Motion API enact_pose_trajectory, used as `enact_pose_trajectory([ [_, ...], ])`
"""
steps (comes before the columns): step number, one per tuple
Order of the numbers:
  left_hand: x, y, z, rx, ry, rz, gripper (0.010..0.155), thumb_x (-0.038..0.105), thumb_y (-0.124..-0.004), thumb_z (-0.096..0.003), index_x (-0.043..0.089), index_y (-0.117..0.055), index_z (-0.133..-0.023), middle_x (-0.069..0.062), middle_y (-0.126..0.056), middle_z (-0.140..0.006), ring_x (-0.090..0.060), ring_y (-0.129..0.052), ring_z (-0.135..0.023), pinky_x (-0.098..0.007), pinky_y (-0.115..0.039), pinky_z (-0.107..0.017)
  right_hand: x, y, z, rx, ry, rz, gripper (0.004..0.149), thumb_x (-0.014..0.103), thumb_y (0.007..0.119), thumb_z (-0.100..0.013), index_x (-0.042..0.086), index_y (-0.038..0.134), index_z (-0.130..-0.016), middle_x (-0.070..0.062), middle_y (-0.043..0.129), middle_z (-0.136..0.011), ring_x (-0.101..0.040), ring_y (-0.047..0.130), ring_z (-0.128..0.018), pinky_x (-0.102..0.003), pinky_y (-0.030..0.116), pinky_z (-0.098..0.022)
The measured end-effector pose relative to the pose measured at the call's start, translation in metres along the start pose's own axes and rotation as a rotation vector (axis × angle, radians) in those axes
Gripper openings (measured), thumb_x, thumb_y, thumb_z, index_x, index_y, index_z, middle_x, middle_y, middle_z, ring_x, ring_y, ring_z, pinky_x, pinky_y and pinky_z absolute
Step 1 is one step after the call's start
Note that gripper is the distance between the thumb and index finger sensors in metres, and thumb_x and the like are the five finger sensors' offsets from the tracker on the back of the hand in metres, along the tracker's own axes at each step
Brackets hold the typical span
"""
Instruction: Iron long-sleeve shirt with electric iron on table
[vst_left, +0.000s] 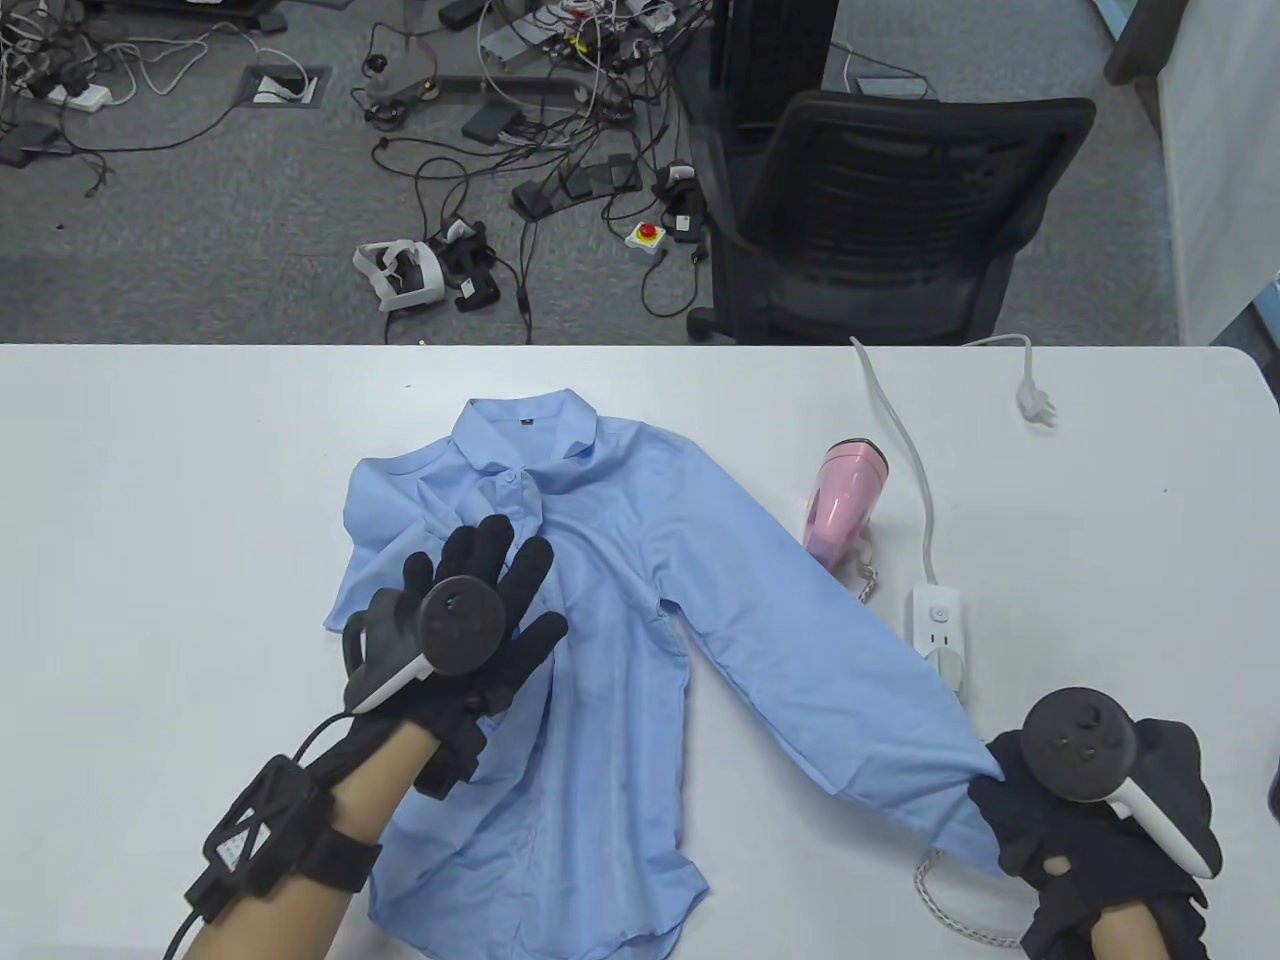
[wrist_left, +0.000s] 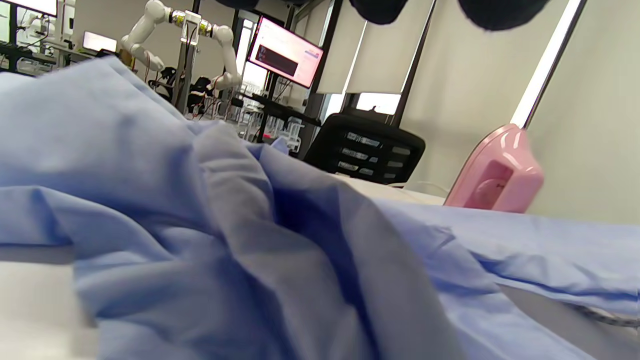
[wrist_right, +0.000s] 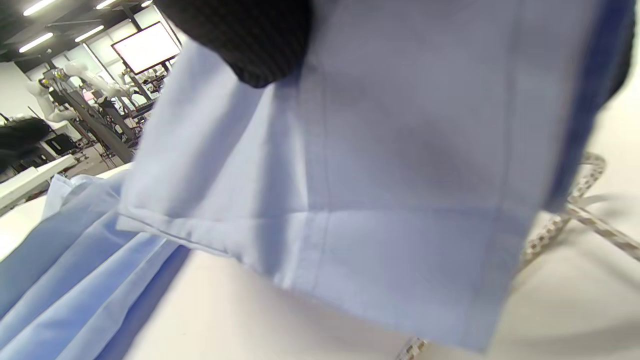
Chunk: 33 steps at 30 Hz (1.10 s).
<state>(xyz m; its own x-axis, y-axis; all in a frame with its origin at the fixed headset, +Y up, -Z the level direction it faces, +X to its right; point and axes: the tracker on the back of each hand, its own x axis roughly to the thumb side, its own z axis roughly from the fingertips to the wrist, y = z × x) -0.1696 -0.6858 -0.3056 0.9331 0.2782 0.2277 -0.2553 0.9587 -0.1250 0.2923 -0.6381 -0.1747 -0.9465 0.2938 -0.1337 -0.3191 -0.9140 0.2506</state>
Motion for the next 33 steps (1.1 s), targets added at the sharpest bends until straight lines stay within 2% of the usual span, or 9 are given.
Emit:
enact_pose_trajectory([
  [5,0.021,-0.018,-0.054,-0.066,0.052,-0.024,0.07,0.067,-0.059,-0.0502,0.04,-0.033,-0.11,-0.004,-0.018,-0.124,-0.034,-0.023,-0.113,-0.068,-0.019,-0.074,-0.01,-0.01,0.012,0.001,-0.031,-0.039,0.047,0.035,0.074,-0.038,0.012,0.07,-0.079,-0.006,0.088,-0.057,-0.024,0.1,-0.039,-0.044,0.086,-0.035],
  [9,0.031,-0.051,-0.086,-0.226,0.084,-0.077,0.073,0.071,-0.054,-0.0485,0.043,-0.027,-0.11,0.0,-0.012,-0.124,-0.032,-0.016,-0.114,-0.068,-0.014,-0.074,-0.012,-0.019,0.021,-0.03,-0.038,-0.041,0.047,0.035,0.074,-0.038,0.012,0.07,-0.079,-0.007,0.087,-0.057,-0.025,0.099,-0.039,-0.045,0.085,-0.035],
  [14,0.015,-0.108,-0.1,-0.536,0.196,-0.228,0.078,0.077,-0.051,-0.0438,0.045,-0.017,-0.107,-0.002,-0.004,-0.121,-0.031,-0.006,-0.111,-0.066,-0.005,-0.073,-0.007,-0.022,0.024,-0.026,-0.042,-0.022,0.047,0.035,0.074,-0.038,0.012,0.07,-0.08,-0.006,0.087,-0.058,-0.025,0.099,-0.04,-0.045,0.085,-0.036],
  [15,0.01,-0.113,-0.098,-0.56,0.21,-0.26,0.078,0.077,-0.052,-0.0438,0.048,-0.011,-0.103,0.001,0.0,-0.119,-0.03,-0.001,-0.109,-0.065,-0.004,-0.072,-0.006,-0.023,0.023,-0.023,-0.038,-0.019,0.047,0.035,0.074,-0.038,0.012,0.07,-0.08,-0.007,0.087,-0.058,-0.025,0.099,-0.04,-0.045,0.085,-0.036],
  [16,0.005,-0.113,-0.096,-0.563,0.201,-0.288,0.079,0.08,-0.046,-0.0417,0.05,-0.004,-0.1,0.004,0.007,-0.116,-0.028,0.004,-0.108,-0.064,-0.003,-0.072,-0.005,-0.024,0.022,-0.019,-0.031,-0.015,0.047,0.035,0.074,-0.038,0.012,0.07,-0.08,-0.006,0.087,-0.058,-0.025,0.099,-0.04,-0.045,0.085,-0.036],
  [18,-0.004,-0.108,-0.087,-0.483,0.192,-0.262,0.079,0.079,-0.052,-0.0424,0.048,-0.012,-0.103,0.001,-0.003,-0.12,-0.031,-0.005,-0.11,-0.066,-0.007,-0.073,-0.003,-0.026,0.019,-0.017,-0.026,-0.014,0.047,0.035,0.074,-0.038,0.012,0.07,-0.08,-0.006,0.087,-0.059,-0.025,0.098,-0.04,-0.045,0.085,-0.036],
  [22,-0.042,-0.096,-0.053,-0.502,0.236,-0.327,0.08,0.081,-0.048,-0.043,0.047,-0.009,-0.104,-0.002,-0.005,-0.12,-0.035,-0.01,-0.111,-0.068,-0.012,-0.073,0.014,-0.02,0.005,0.015,-0.058,0.012,0.048,0.035,0.074,-0.038,0.013,0.069,-0.08,-0.006,0.086,-0.059,-0.024,0.098,-0.04,-0.045,0.085,-0.036],
  [28,-0.141,-0.07,0.036,-0.472,0.459,-0.248,0.08,0.081,-0.05,-0.0433,0.048,-0.012,-0.105,-0.003,-0.006,-0.122,-0.038,-0.011,-0.111,-0.068,-0.013,-0.073,0.074,0.013,-0.04,0.145,-0.176,0.062,0.049,0.035,0.073,-0.039,0.012,0.067,-0.081,-0.006,0.085,-0.06,-0.024,0.098,-0.041,-0.045,0.084,-0.037],
  [33,-0.197,-0.055,0.107,-0.476,0.635,-0.187,0.081,0.081,-0.051,-0.0434,0.048,-0.01,-0.105,-0.003,-0.003,-0.121,-0.038,-0.01,-0.111,-0.069,-0.014,-0.073,0.139,0.032,-0.074,0.206,-0.255,0.147,0.051,0.035,0.073,-0.039,0.012,0.065,-0.083,-0.006,0.084,-0.062,-0.024,0.096,-0.043,-0.045,0.083,-0.038],
])
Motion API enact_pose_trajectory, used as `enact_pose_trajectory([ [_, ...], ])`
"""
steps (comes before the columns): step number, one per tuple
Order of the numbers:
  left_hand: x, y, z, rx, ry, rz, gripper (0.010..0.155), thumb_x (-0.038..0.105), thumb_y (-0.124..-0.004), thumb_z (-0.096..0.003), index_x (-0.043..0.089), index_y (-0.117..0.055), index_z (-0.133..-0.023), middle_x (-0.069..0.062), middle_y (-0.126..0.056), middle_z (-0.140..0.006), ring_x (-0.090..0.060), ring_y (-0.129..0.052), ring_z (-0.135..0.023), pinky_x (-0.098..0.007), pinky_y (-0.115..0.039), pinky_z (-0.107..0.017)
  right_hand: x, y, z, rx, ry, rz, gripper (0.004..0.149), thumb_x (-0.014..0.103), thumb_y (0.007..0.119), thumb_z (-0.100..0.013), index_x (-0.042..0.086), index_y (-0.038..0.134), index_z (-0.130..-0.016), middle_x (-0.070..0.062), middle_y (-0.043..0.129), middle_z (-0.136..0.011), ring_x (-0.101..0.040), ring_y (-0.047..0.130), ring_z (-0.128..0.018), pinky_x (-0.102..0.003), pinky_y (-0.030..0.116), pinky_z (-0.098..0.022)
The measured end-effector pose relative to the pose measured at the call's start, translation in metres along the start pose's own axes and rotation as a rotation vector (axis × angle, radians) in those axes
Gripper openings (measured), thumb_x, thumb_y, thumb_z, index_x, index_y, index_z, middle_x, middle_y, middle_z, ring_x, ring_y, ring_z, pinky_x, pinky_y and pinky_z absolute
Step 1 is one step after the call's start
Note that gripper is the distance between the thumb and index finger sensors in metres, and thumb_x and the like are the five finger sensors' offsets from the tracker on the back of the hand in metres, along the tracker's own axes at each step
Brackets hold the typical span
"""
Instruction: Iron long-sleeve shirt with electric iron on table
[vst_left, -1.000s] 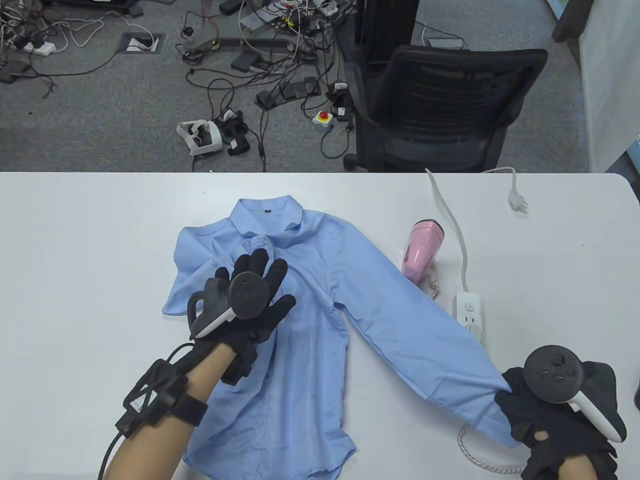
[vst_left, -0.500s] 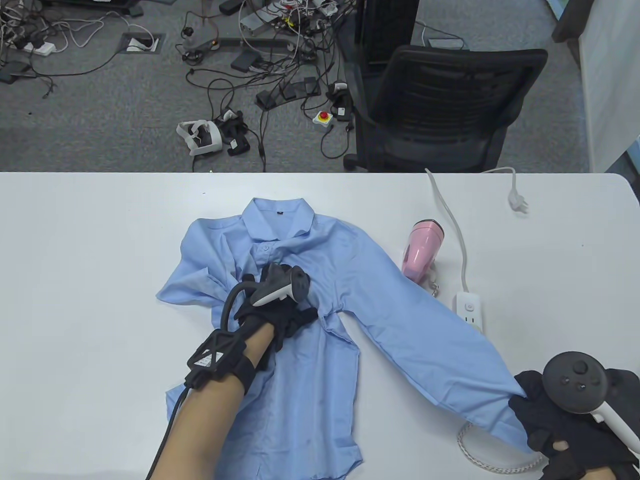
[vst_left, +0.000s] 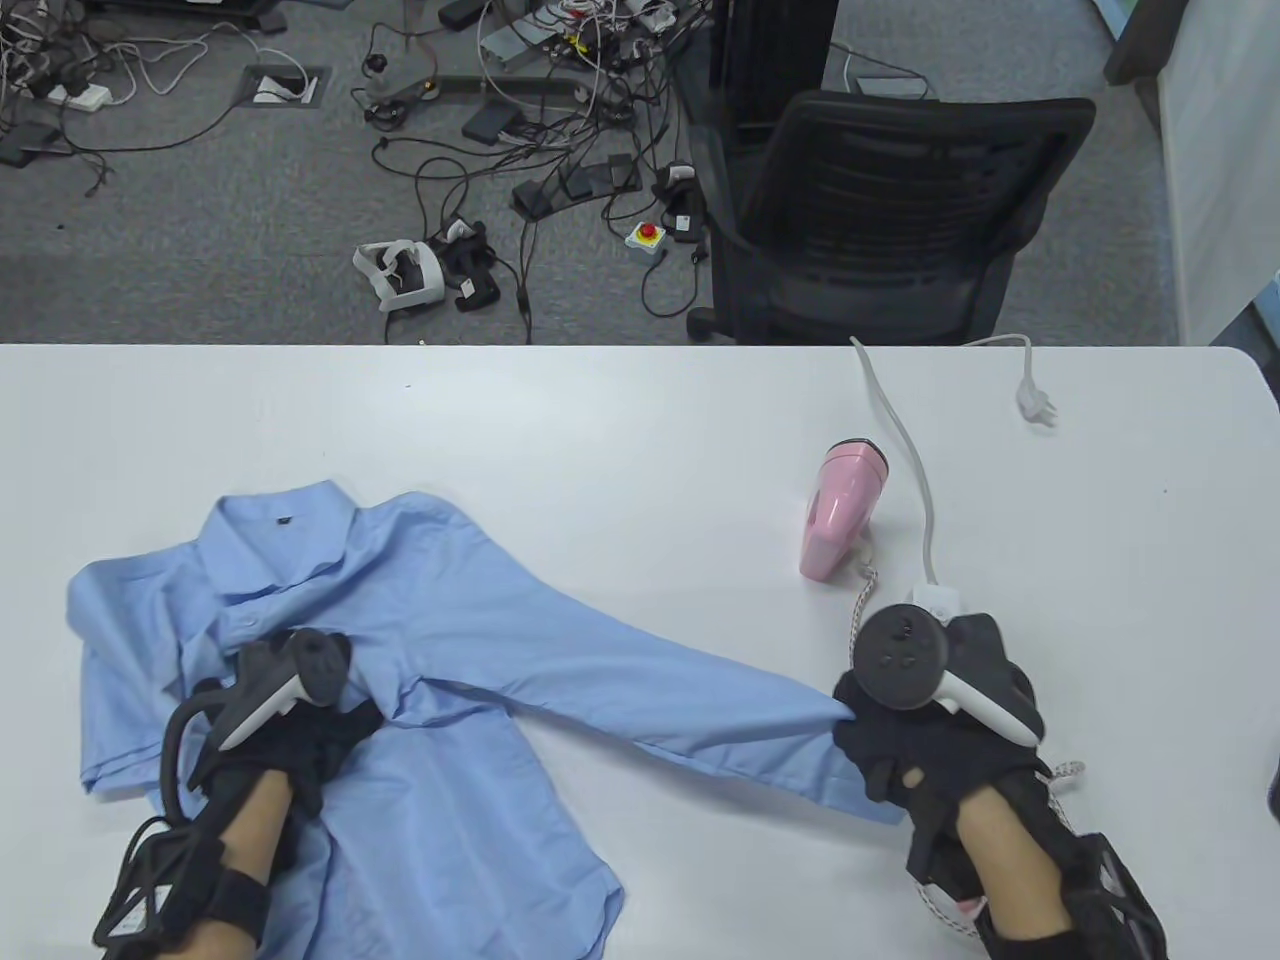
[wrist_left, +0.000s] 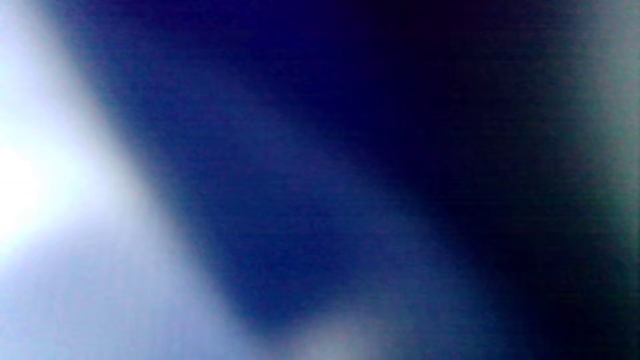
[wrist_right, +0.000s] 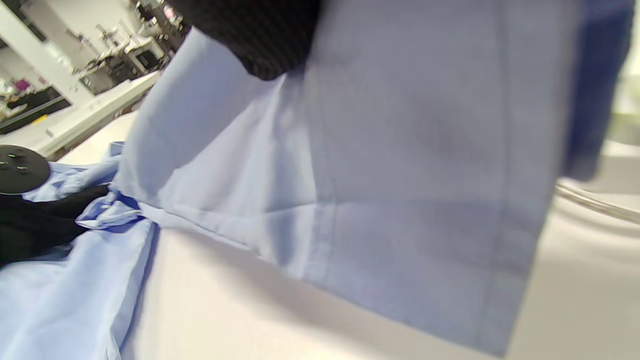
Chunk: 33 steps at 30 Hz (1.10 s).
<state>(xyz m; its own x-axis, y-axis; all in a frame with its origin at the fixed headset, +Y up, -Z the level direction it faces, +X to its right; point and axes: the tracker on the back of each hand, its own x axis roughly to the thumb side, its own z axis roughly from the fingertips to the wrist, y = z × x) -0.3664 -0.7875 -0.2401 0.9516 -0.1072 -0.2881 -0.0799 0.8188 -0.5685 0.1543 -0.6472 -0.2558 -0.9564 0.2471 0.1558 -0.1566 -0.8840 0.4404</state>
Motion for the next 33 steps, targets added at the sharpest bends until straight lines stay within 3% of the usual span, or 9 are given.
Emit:
enact_pose_trajectory([
  [4,-0.031,-0.014,0.011,-0.021,0.068,0.092,0.081,0.08,-0.051,-0.0441,0.047,-0.007,-0.104,-0.002,0.002,-0.12,-0.038,-0.005,-0.11,-0.068,-0.011,-0.072,0.026,-0.013,-0.029,0.036,0.005,0.015,0.052,0.036,0.073,-0.039,0.013,0.064,-0.084,-0.006,0.083,-0.063,-0.025,0.096,-0.044,-0.046,0.083,-0.039],
  [9,-0.03,-0.013,0.012,-0.027,0.087,0.059,0.082,0.08,-0.05,-0.0446,0.045,-0.006,-0.105,-0.005,0.001,-0.12,-0.04,-0.007,-0.11,-0.069,-0.012,-0.072,0.013,-0.035,-0.054,0.066,0.218,0.064,0.062,0.041,0.075,-0.037,0.013,0.056,-0.089,-0.008,0.076,-0.073,-0.029,0.091,-0.057,-0.05,0.079,-0.046],
  [13,-0.027,-0.011,0.013,-0.057,0.068,0.088,0.083,0.079,-0.05,-0.0458,0.043,-0.006,-0.106,-0.005,0.006,-0.118,-0.041,0.002,-0.107,-0.068,-0.009,-0.07,-0.014,-0.053,-0.039,-0.122,0.431,0.13,0.067,0.041,0.075,-0.038,0.011,0.048,-0.092,-0.012,0.062,-0.084,-0.034,0.079,-0.073,-0.054,0.07,-0.054],
  [15,-0.026,-0.008,0.017,-0.047,0.023,0.15,0.081,0.076,-0.049,-0.0477,0.041,-0.006,-0.107,-0.002,0.014,-0.115,-0.039,0.007,-0.105,-0.067,-0.004,-0.069,-0.018,-0.053,-0.03,-0.177,0.454,0.135,0.068,0.043,0.074,-0.038,0.011,0.048,-0.092,-0.012,0.061,-0.085,-0.034,0.078,-0.073,-0.053,0.071,-0.054],
  [17,-0.024,0.005,0.024,0.026,-0.034,0.224,0.079,0.075,-0.049,-0.0488,0.041,-0.007,-0.107,-0.002,0.013,-0.115,-0.038,0.007,-0.105,-0.066,-0.003,-0.069,-0.015,-0.045,-0.025,-0.219,0.428,0.086,0.068,0.044,0.073,-0.038,0.011,0.048,-0.093,-0.013,0.061,-0.085,-0.035,0.078,-0.073,-0.052,0.071,-0.053],
  [21,-0.014,0.033,0.039,0.172,-0.118,0.302,0.078,0.074,-0.051,-0.0493,0.041,-0.011,-0.108,-0.003,0.009,-0.117,-0.038,0.002,-0.107,-0.066,-0.005,-0.07,0.013,0.001,-0.034,-0.19,0.294,0.027,0.073,0.05,0.071,-0.038,0.013,0.046,-0.095,-0.013,0.058,-0.09,-0.036,0.078,-0.074,-0.05,0.073,-0.05],
  [27,0.007,0.055,0.037,0.247,-0.184,0.279,0.077,0.073,-0.052,-0.0491,0.041,-0.015,-0.109,-0.003,0.004,-0.119,-0.037,-0.002,-0.108,-0.066,-0.006,-0.07,0.043,0.082,-0.083,-0.059,0.299,0.116,0.083,0.061,0.062,-0.036,0.02,0.027,-0.1,-0.01,0.031,-0.103,-0.039,0.064,-0.089,-0.055,0.067,-0.058],
  [30,0.01,0.055,0.024,0.17,-0.237,0.293,0.074,0.071,-0.051,-0.0499,0.042,-0.016,-0.108,-0.002,0.004,-0.118,-0.035,-0.002,-0.109,-0.066,-0.006,-0.07,0.023,0.101,-0.087,0.12,0.333,0.049,0.08,0.062,0.058,-0.037,0.021,0.028,-0.1,-0.013,0.027,-0.103,-0.038,0.047,-0.096,-0.053,0.061,-0.063],
  [33,0.006,0.051,0.013,0.063,-0.286,0.381,0.072,0.068,-0.051,-0.0519,0.042,-0.016,-0.109,0.0,0.004,-0.119,-0.034,0.0,-0.109,-0.066,-0.003,-0.07,-0.002,0.102,-0.07,0.05,0.382,-0.063,0.079,0.061,0.059,-0.038,0.021,0.029,-0.1,-0.012,0.027,-0.103,-0.037,0.039,-0.097,-0.054,0.056,-0.064],
])
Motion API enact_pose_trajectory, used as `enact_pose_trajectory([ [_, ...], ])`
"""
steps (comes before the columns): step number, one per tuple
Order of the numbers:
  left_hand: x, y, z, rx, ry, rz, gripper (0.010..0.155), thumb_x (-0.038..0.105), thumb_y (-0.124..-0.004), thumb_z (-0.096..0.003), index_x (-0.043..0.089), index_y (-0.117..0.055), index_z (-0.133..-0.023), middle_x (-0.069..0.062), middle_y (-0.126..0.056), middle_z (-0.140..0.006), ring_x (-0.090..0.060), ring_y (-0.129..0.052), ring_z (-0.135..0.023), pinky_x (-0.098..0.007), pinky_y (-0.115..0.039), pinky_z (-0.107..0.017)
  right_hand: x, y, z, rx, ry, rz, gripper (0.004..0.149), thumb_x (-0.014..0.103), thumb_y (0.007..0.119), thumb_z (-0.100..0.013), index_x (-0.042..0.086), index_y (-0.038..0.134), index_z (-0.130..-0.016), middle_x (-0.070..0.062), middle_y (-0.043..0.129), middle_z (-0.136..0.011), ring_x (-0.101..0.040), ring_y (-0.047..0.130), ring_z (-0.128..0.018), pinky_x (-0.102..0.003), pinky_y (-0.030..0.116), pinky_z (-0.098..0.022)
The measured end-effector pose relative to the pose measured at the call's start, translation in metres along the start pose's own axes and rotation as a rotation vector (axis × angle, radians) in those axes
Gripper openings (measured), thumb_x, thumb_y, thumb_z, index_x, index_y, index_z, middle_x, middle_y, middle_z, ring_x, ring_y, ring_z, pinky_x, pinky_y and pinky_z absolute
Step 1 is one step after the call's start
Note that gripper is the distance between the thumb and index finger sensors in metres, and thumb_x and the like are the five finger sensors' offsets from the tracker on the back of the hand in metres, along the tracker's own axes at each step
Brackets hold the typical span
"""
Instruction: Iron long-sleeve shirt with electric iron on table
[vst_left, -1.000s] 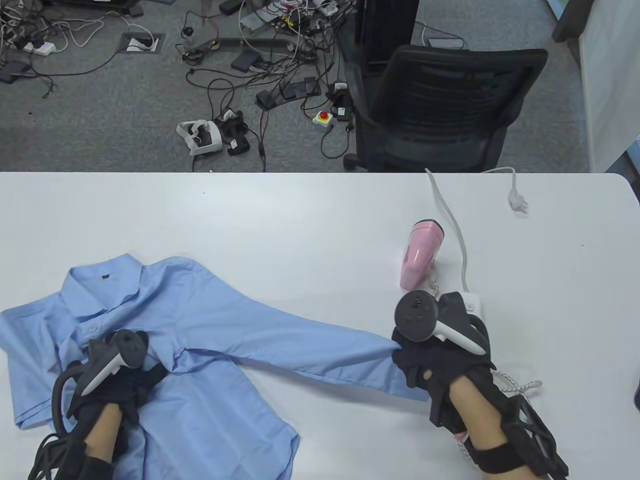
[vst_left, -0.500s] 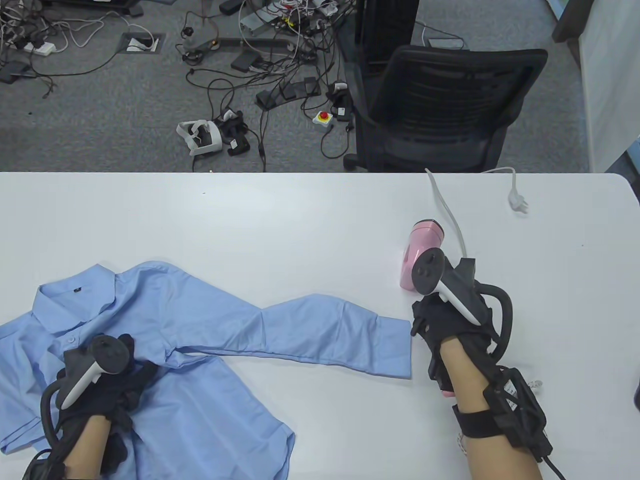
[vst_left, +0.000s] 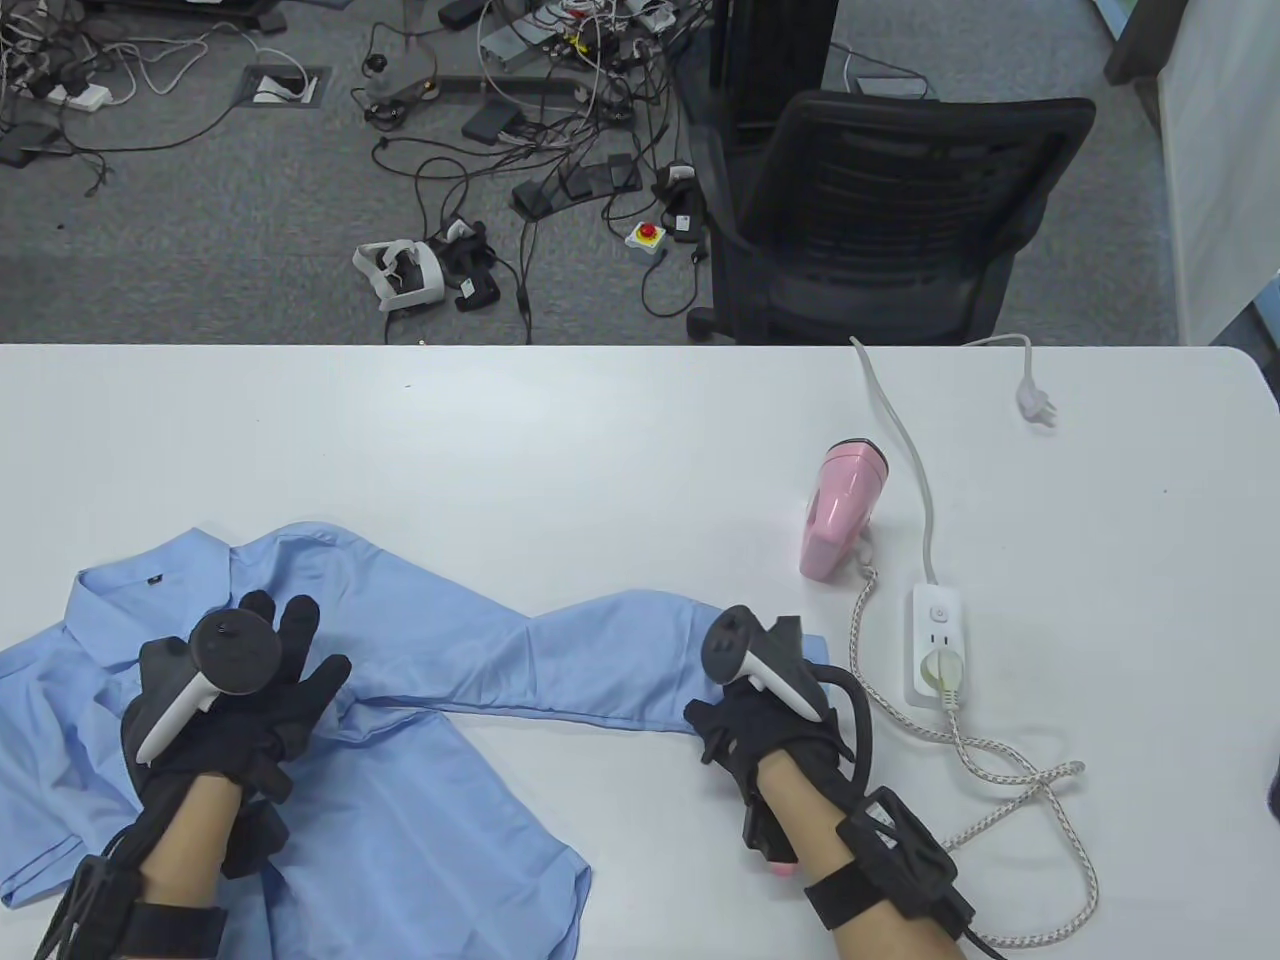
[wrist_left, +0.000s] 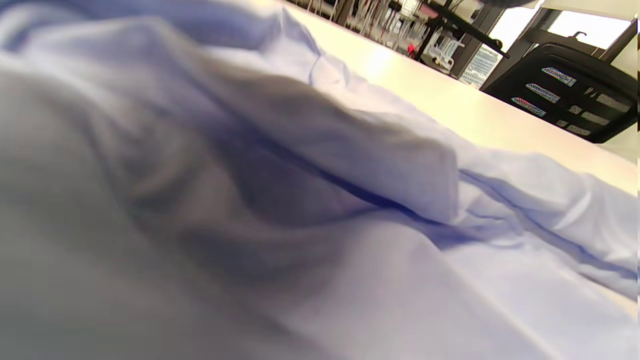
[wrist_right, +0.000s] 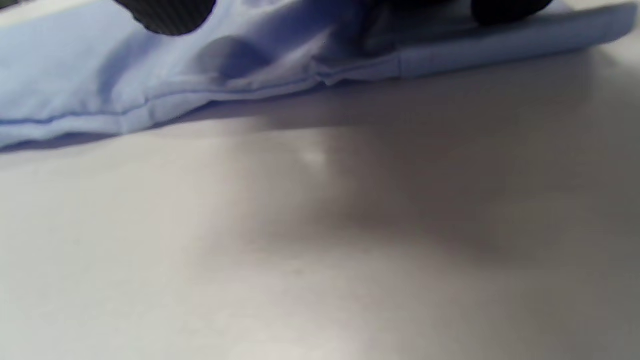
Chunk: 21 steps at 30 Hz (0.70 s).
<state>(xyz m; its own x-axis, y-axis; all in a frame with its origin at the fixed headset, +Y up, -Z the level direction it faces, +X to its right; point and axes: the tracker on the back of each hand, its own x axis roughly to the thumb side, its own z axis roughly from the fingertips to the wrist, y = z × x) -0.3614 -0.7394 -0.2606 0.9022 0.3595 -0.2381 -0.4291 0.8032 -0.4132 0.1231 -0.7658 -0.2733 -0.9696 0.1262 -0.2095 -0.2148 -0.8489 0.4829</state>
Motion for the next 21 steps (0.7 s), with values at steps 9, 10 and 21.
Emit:
enact_pose_trajectory([
  [9,0.004,-0.011,-0.026,-0.024,0.037,-0.143,0.074,0.07,-0.055,-0.0498,0.043,-0.022,-0.109,0.002,-0.005,-0.122,-0.031,-0.003,-0.111,-0.065,-0.003,-0.071,-0.035,0.003,0.011,-0.092,0.092,0.038,0.079,0.063,0.059,-0.037,0.02,0.035,-0.099,-0.008,0.041,-0.099,-0.032,0.053,-0.09,-0.053,0.064,-0.061],
  [10,0.003,-0.017,-0.03,-0.048,0.05,-0.169,0.075,0.071,-0.056,-0.049,0.043,-0.022,-0.109,0.002,-0.005,-0.123,-0.032,-0.003,-0.111,-0.065,-0.003,-0.071,-0.033,0.004,0.009,-0.096,0.094,0.071,0.08,0.063,0.059,-0.037,0.02,0.035,-0.099,-0.008,0.04,-0.099,-0.033,0.052,-0.09,-0.053,0.063,-0.061],
  [21,-0.009,-0.033,-0.039,-0.069,0.199,-0.381,0.083,0.078,-0.056,-0.0436,0.043,-0.017,-0.107,-0.001,-0.005,-0.122,-0.037,-0.01,-0.111,-0.066,-0.01,-0.074,-0.037,0.003,-0.013,-0.154,0.124,0.191,0.077,0.063,0.062,-0.036,0.029,0.032,-0.098,-0.001,0.031,-0.101,-0.027,0.044,-0.094,-0.05,0.054,-0.067],
])
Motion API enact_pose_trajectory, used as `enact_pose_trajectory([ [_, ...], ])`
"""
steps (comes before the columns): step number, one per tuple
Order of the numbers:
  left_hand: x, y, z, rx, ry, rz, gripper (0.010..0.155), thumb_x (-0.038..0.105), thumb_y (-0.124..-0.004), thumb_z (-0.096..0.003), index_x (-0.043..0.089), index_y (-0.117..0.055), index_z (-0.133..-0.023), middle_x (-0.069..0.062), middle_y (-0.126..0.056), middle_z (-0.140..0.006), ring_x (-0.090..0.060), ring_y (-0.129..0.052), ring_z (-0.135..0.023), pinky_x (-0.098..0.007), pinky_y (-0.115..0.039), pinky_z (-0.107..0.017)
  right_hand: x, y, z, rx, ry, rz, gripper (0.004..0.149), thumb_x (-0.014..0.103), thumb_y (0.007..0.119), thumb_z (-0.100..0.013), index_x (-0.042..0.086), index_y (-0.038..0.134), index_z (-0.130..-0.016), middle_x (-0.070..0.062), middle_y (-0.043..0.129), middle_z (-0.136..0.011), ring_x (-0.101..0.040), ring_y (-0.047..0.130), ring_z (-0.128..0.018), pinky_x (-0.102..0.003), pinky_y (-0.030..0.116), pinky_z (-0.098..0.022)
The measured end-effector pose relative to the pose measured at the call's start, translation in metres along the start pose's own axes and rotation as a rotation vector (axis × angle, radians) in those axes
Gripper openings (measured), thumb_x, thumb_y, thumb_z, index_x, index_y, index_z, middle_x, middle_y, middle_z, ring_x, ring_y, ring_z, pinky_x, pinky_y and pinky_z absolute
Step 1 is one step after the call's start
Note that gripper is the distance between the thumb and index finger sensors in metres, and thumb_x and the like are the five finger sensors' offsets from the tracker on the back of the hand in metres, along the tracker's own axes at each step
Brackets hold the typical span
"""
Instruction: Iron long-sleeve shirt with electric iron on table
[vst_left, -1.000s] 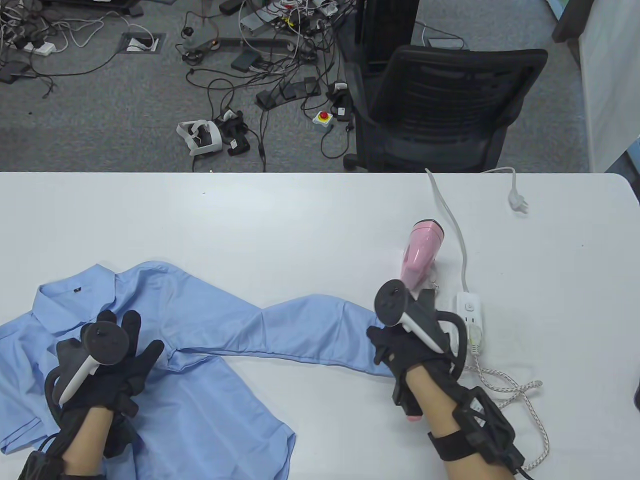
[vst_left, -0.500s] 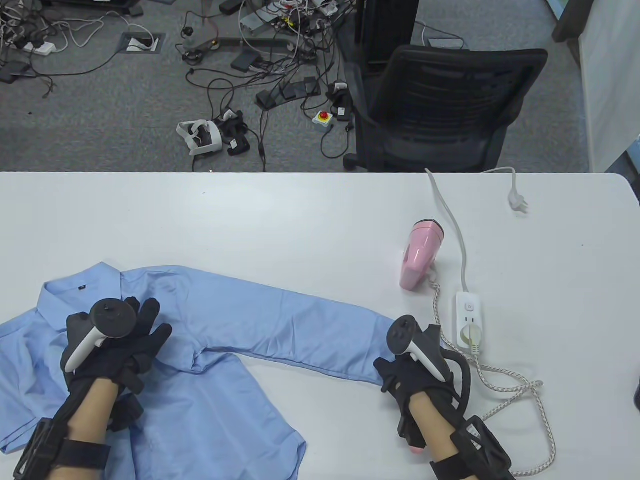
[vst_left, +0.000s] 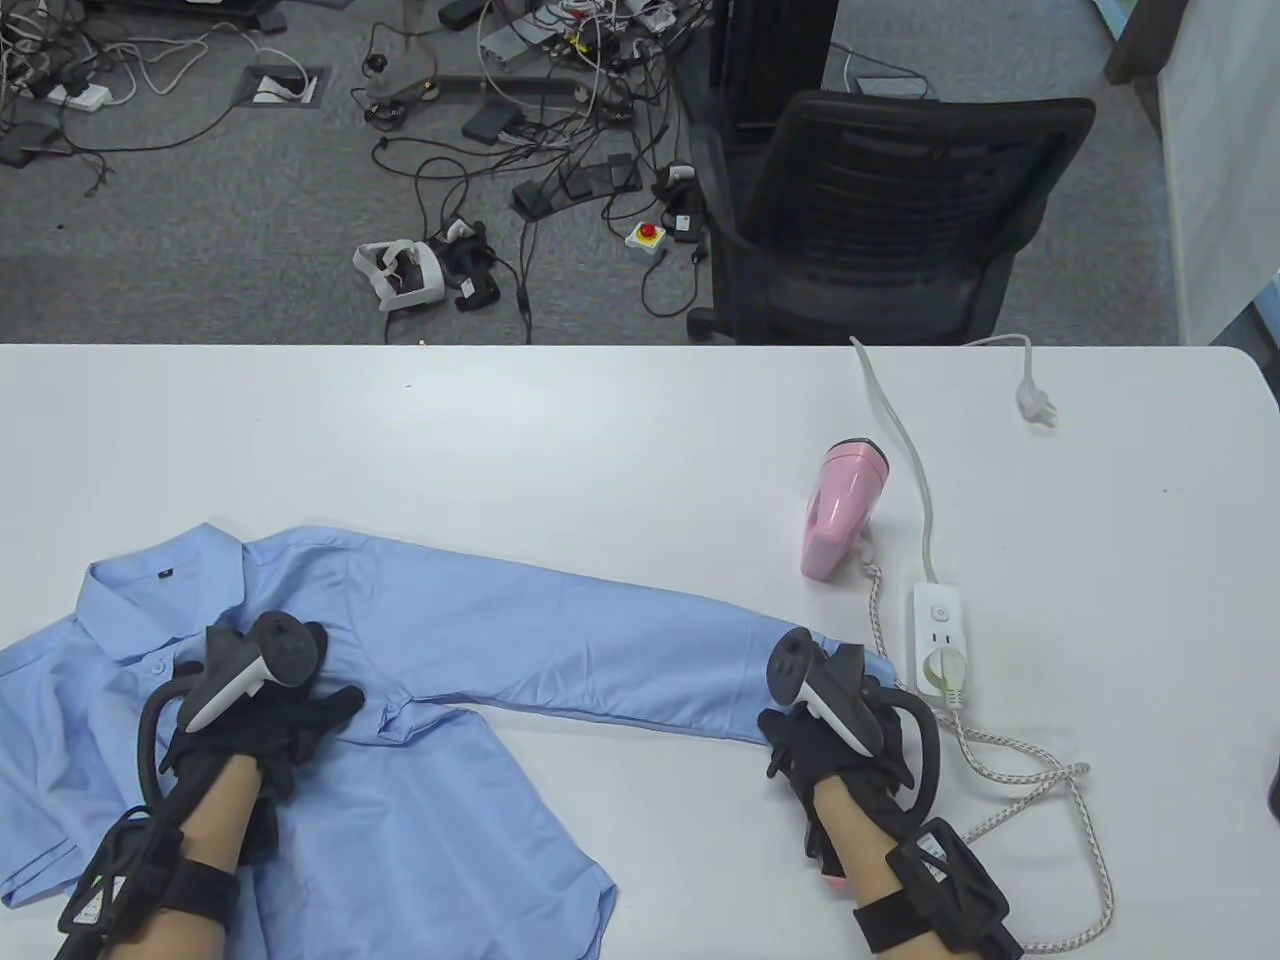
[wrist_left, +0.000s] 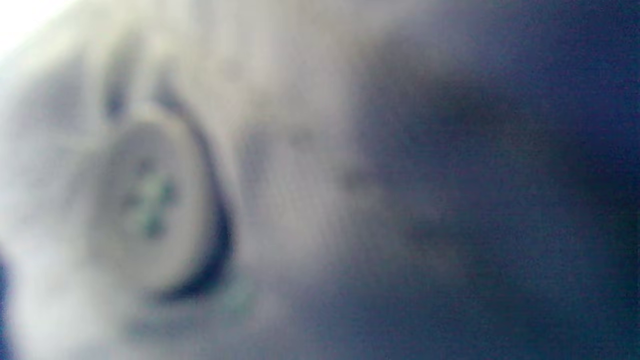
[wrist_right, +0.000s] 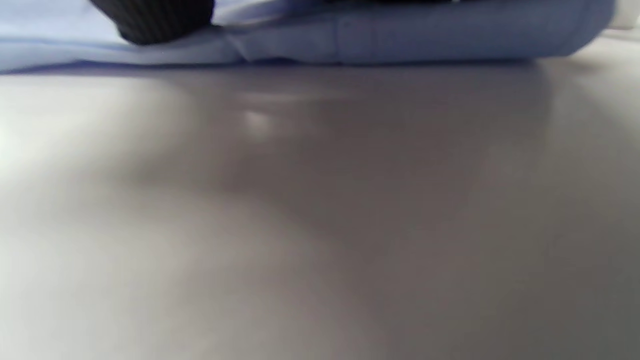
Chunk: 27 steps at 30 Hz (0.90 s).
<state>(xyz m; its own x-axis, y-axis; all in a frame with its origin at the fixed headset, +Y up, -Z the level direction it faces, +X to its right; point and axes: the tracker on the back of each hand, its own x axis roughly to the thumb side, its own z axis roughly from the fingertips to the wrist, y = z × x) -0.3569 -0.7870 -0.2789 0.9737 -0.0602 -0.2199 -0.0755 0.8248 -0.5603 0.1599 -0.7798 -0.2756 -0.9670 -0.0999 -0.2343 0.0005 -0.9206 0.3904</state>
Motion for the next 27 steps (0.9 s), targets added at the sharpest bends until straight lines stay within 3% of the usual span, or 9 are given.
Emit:
enact_pose_trajectory([
  [13,-0.001,-0.002,0.006,0.005,-0.077,0.046,0.08,0.075,-0.055,-0.0461,0.04,-0.019,-0.108,-0.003,-0.005,-0.121,-0.039,-0.008,-0.11,-0.066,-0.008,-0.072,0.0,-0.004,-0.001,-0.034,0.015,0.067,0.075,0.063,0.061,-0.036,0.029,0.036,-0.098,-0.001,0.038,-0.101,-0.028,0.051,-0.094,-0.052,0.059,-0.065],
  [15,-0.003,0.001,0.01,0.017,-0.101,0.075,0.081,0.074,-0.055,-0.0467,0.037,-0.019,-0.109,-0.004,-0.005,-0.121,-0.04,-0.01,-0.11,-0.067,-0.009,-0.072,0.0,-0.015,0.007,-0.245,0.018,0.042,0.071,0.061,0.065,-0.035,0.025,0.052,-0.094,-0.005,0.052,-0.096,-0.029,0.068,-0.084,-0.048,0.068,-0.059],
  [16,-0.003,0.003,0.013,0.02,-0.125,0.095,0.081,0.074,-0.054,-0.047,0.037,-0.018,-0.109,-0.004,-0.003,-0.121,-0.041,-0.01,-0.11,-0.067,-0.009,-0.072,-0.002,-0.027,0.015,-0.426,0.013,0.027,0.07,0.061,0.067,-0.032,0.026,0.058,-0.092,-0.004,0.059,-0.094,-0.028,0.078,-0.077,-0.046,0.075,-0.053],
  [19,-0.001,0.011,0.021,0.063,-0.173,0.145,0.08,0.073,-0.055,-0.0476,0.037,-0.018,-0.109,-0.004,-0.002,-0.12,-0.041,-0.01,-0.11,-0.067,-0.009,-0.071,-0.006,-0.063,0.03,-0.635,0.055,-0.037,0.076,0.064,0.067,-0.03,0.022,0.057,-0.092,-0.006,0.064,-0.088,-0.025,0.083,-0.067,-0.044,0.078,-0.047],
  [23,0.001,0.019,0.031,0.147,-0.202,0.141,0.08,0.073,-0.055,-0.0478,0.037,-0.018,-0.109,-0.004,-0.002,-0.12,-0.039,-0.01,-0.11,-0.067,-0.009,-0.072,-0.015,-0.108,0.021,-0.555,0.192,-0.27,0.092,0.072,0.063,-0.029,0.015,0.038,-0.097,-0.011,0.046,-0.092,-0.026,0.073,-0.073,-0.045,0.074,-0.052],
  [27,-0.002,0.022,0.039,0.224,-0.212,0.139,0.078,0.072,-0.055,-0.0482,0.038,-0.019,-0.109,-0.004,-0.003,-0.12,-0.038,-0.01,-0.11,-0.067,-0.009,-0.071,-0.014,-0.119,-0.007,-0.473,0.337,-0.408,0.099,0.077,0.06,-0.026,0.012,0.035,-0.096,-0.013,0.044,-0.09,-0.026,0.073,-0.072,-0.046,0.075,-0.051],
])
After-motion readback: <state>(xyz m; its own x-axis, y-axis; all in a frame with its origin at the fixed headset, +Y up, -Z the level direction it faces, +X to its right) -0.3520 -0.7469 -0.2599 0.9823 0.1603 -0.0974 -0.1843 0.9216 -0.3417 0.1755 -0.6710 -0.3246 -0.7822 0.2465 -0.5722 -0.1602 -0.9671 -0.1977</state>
